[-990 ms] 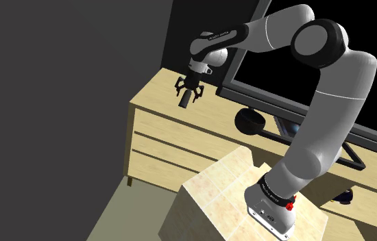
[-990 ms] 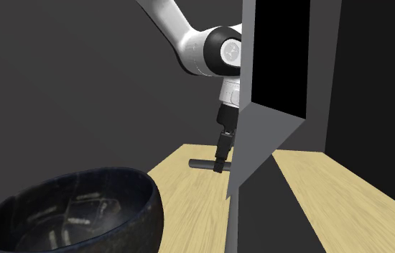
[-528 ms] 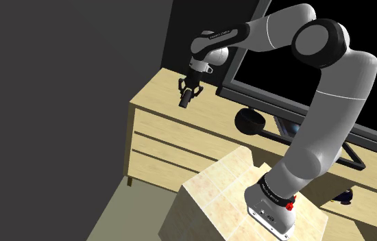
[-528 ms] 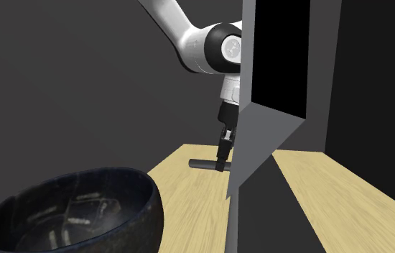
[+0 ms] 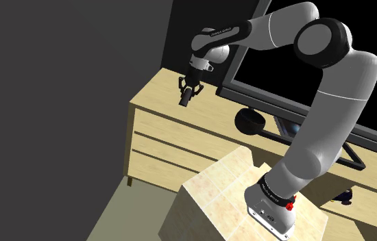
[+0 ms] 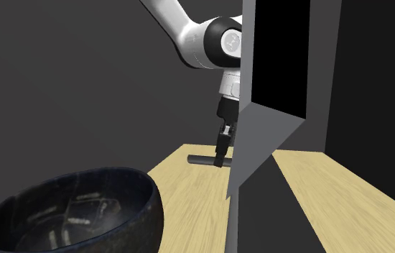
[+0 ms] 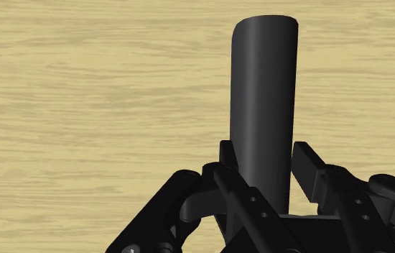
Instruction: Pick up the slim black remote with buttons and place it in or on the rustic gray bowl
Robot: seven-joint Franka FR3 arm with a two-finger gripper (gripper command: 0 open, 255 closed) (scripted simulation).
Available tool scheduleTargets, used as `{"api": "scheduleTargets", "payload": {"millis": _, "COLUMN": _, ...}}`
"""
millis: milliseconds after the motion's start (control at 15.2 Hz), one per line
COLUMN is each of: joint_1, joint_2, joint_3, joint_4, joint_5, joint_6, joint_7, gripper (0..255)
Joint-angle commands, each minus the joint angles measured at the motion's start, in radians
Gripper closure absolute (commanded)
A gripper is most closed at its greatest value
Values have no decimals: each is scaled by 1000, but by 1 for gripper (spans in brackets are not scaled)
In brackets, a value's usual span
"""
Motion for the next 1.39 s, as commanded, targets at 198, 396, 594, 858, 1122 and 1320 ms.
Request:
{"api": "scheduleTargets", "payload": {"millis": 198, "joint_1": -1, "joint_2": -31, "joint_3": -1, "joint_4": 25, "joint_5": -4, "joint_6": -55, "joint_7": 10, "gripper": 255}}
{"api": "scheduleTargets", "payload": {"millis": 396, "joint_1": -1, "joint_2": -48, "joint_3": -2, "joint_4": 42, "joint_5": -7, "joint_6": -90, "joint_7": 16, "gripper": 255}}
{"api": "scheduleTargets", "payload": {"millis": 594, "joint_1": -2, "joint_2": -64, "joint_3": -2, "joint_4": 62, "joint_5": -9, "joint_6": -125, "joint_7": 22, "gripper": 255}}
{"api": "scheduleTargets", "payload": {"millis": 858, "joint_1": -3, "joint_2": -83, "joint_3": -3, "joint_4": 91, "joint_5": -12, "joint_6": -172, "joint_7": 31, "gripper": 255}}
{"api": "scheduleTargets", "payload": {"millis": 1122, "joint_1": -4, "joint_2": -99, "joint_3": -3, "joint_4": 124, "joint_5": -14, "joint_6": -220, "joint_7": 39, "gripper": 255}}
{"api": "scheduleTargets", "payload": {"millis": 1320, "joint_1": -4, "joint_2": -109, "joint_3": -4, "joint_4": 151, "joint_5": -16, "joint_6": -257, "joint_7": 45, "gripper": 255}}
